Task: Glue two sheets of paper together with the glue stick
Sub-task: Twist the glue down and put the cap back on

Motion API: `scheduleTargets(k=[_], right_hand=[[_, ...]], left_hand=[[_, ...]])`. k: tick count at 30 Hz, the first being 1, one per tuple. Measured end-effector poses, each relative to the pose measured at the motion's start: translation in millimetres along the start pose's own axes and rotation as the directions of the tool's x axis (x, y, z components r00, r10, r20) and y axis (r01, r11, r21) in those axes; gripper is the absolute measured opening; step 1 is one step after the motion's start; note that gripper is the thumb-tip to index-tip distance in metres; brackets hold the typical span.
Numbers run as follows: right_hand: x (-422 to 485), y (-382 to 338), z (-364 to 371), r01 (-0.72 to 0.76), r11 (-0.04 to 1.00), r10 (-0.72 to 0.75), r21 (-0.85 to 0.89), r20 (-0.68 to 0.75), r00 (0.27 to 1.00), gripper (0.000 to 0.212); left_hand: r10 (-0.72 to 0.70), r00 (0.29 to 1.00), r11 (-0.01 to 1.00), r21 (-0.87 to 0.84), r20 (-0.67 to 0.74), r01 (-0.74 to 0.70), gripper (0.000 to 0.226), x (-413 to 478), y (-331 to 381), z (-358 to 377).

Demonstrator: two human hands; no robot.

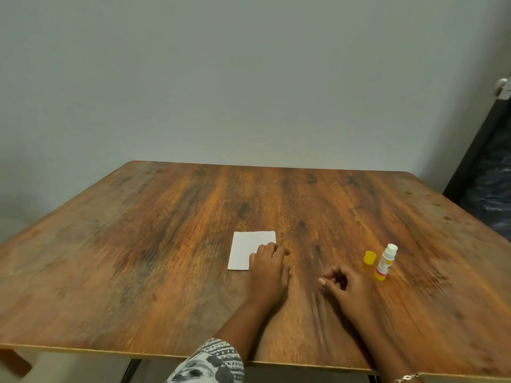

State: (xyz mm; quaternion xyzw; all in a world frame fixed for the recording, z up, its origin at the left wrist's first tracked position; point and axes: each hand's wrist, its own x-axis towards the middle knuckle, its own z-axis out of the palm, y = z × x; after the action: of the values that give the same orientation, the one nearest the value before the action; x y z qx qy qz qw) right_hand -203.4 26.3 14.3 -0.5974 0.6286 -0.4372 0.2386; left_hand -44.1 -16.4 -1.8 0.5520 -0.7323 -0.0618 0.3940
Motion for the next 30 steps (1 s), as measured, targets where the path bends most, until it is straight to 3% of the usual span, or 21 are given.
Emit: scheduleTargets(k=[5, 10, 14, 20, 30], right_hand=[[-7.8, 24.0, -36.9, -0.056, 0.998, 0.052, -0.016, -0.2, 0.979, 0.014], [4.6, 40.0, -54.2, -0.202, 0.979, 0.195, 0.028, -0.426, 0.883, 0.022], [23.7, 44.9, -53.0, -0.308, 0.951, 0.262, -0.031, -0.449, 0.854, 0.043], [38.8, 43.6, -50.7, -0.379, 0.89, 0.236, -0.254, -0.455, 0.859, 0.049], [67.8, 62.0, -49.0, -0.438, 0.807, 0.255, -0.396, -0.435, 0.864, 0.026]], left_hand=[[0.023, 1.0, 0.998, -0.056, -0.008, -0.023, 0.018, -1.1, 7.0, 5.6], [-0.009, 1.0, 0.994, -0.108, -0.026, 0.006, 0.015, 0.0, 5.1, 7.7], [-0.031, 1.0, 0.993, -0.111, 0.007, 0.031, 0.017, -0.8, 3.7, 8.6], [-0.003, 0.999, 0.997, -0.083, 0.052, 0.007, 0.021, -0.6, 3.2, 8.2], [0.018, 0.995, 0.997, -0.081, 0.095, -0.011, 0.024, -1.2, 1.9, 9.8]])
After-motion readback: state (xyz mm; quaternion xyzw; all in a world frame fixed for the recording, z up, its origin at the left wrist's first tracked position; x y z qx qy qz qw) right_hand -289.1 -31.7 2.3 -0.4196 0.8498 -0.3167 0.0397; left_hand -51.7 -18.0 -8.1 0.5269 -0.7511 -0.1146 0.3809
